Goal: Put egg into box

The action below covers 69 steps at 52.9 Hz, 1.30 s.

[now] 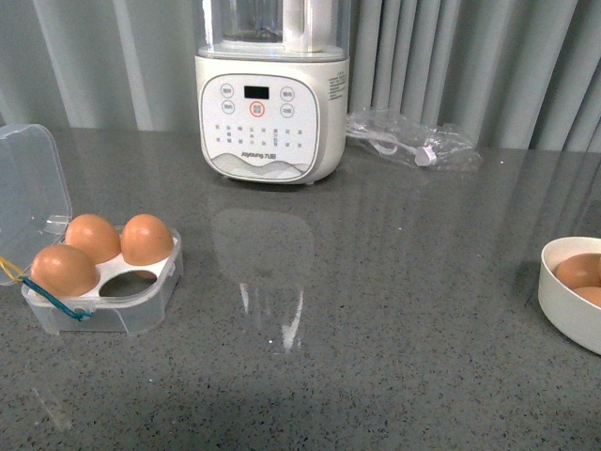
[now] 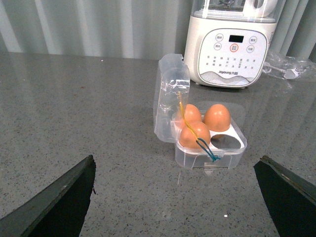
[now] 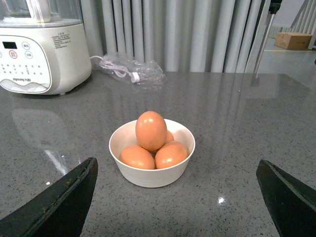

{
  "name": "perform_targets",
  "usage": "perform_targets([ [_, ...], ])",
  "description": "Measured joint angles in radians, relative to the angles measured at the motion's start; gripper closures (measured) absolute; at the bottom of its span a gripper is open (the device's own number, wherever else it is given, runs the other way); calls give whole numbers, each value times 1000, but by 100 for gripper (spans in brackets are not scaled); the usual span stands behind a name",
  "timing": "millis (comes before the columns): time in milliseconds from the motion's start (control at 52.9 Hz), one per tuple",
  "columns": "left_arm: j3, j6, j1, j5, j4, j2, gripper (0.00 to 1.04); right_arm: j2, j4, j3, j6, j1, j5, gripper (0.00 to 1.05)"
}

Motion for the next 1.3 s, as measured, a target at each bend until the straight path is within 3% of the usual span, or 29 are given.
perform_targets([
  [642,0,0,0,0,0,0,7,1,-2,0,0,0,5,7],
  [718,0,0,0,-1,0,0,7,115,-216,89,89,82,221,7],
  [812,0,0,0,0,0,0,7,175,-253,110,119,112,258,7],
  [1020,0,0,0,0,0,-1,7,310,-83,169,92,15,162,7],
  [1303,0,0,0,0,0,-1,7,690,265,283,-9,-112,39,7],
])
